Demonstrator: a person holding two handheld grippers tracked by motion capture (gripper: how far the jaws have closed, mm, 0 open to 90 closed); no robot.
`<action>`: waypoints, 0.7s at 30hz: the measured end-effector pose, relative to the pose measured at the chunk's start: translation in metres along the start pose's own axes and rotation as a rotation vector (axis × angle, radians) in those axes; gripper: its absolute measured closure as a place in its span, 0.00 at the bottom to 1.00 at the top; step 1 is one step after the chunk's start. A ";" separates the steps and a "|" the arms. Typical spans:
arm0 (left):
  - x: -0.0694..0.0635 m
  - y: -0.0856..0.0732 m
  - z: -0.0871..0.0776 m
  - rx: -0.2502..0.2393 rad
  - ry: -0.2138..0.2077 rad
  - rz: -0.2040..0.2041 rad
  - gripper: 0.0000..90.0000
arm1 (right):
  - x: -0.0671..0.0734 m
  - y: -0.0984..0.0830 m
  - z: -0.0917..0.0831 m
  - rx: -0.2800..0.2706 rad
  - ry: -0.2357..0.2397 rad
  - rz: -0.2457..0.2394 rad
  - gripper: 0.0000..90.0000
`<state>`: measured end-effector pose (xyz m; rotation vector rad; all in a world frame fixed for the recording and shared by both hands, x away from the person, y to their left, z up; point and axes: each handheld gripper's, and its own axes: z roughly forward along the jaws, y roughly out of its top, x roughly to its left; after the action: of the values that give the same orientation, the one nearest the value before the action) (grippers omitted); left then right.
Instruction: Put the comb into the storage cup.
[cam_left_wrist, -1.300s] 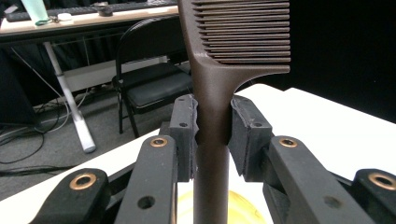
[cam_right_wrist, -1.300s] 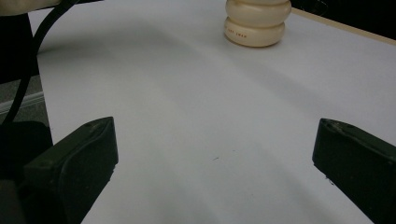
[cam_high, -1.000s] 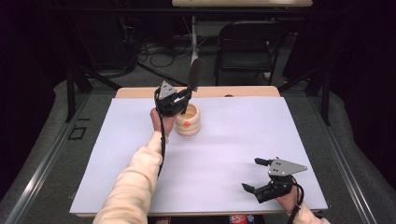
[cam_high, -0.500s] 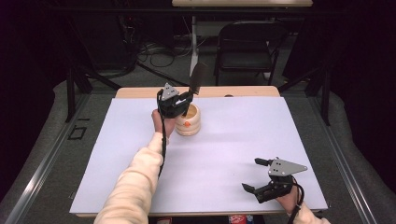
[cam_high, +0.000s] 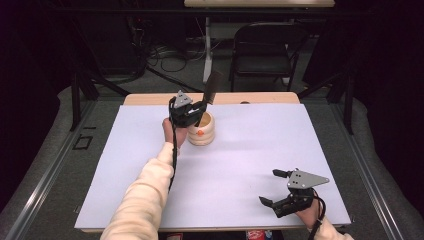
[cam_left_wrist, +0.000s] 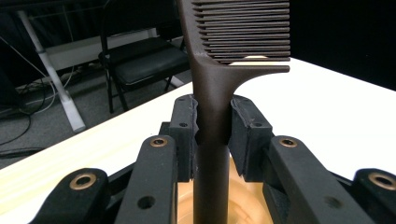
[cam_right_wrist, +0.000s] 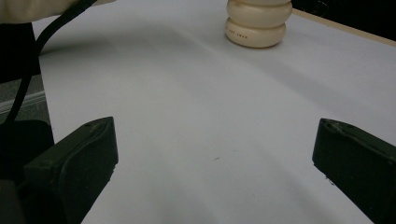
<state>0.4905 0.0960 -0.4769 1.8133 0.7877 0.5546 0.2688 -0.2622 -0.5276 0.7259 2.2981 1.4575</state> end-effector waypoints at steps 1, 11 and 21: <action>0.000 -0.001 0.001 0.006 -0.001 0.000 0.80 | 0.000 0.000 0.000 -0.001 0.001 0.000 0.00; 0.000 -0.002 0.004 0.043 -0.008 0.020 0.80 | 0.000 0.000 0.000 -0.001 0.003 0.003 0.00; 0.002 -0.003 0.004 0.061 -0.014 0.031 0.80 | 0.000 0.000 0.000 0.000 0.003 0.001 0.00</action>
<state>0.4935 0.0955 -0.4805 1.8858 0.7757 0.5424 0.2688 -0.2618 -0.5277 0.7253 2.3009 1.4598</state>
